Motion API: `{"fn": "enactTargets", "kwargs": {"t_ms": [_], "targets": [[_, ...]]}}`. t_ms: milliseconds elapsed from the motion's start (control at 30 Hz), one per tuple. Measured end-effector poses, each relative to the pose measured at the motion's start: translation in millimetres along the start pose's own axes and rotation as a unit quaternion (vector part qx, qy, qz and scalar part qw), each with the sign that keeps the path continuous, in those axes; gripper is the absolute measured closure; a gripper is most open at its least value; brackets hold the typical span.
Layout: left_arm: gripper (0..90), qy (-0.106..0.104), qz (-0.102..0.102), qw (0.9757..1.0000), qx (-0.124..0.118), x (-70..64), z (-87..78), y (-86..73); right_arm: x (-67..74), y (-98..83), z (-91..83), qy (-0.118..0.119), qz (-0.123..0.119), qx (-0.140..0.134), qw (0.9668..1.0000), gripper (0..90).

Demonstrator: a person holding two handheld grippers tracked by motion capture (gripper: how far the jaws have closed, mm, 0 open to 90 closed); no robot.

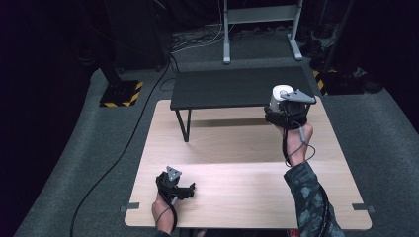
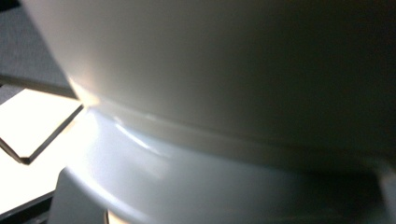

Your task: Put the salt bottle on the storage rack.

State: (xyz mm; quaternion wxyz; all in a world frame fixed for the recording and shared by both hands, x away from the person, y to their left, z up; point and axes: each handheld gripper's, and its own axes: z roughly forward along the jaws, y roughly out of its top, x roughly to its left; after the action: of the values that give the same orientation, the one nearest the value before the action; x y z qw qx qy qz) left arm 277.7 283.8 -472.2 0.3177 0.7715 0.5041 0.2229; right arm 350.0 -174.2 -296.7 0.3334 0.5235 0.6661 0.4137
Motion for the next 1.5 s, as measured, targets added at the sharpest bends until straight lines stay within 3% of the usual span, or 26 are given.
{"fn": "enactTargets", "kwargs": {"t_ms": [233,567,767,1233,1500], "targets": [[0.3,0.000,-0.001,1.0000,-0.001,-0.3,0.0,-0.3,-6.8,20.1,14.2,0.006,0.009,-0.002,0.9999,27.6],[0.3,0.000,-0.001,1.0000,-0.001,-0.3,0.0,-0.3,-5.9,38.5,30.6,0.016,0.011,-0.005,0.9998,27.6],[0.3,-0.001,0.001,1.0000,0.000,0.1,-0.1,0.0,-5.0,51.6,49.9,0.018,0.009,0.001,0.9998,27.6],[0.3,-0.002,0.003,1.0000,0.001,0.3,-0.2,0.2,-3.9,56.3,83.2,0.027,0.010,0.027,0.9992,27.6],[0.3,-0.001,0.004,1.0000,0.000,-0.3,-0.3,0.0,-5.4,53.7,86.1,0.031,0.009,0.021,0.9992,27.7]]}}
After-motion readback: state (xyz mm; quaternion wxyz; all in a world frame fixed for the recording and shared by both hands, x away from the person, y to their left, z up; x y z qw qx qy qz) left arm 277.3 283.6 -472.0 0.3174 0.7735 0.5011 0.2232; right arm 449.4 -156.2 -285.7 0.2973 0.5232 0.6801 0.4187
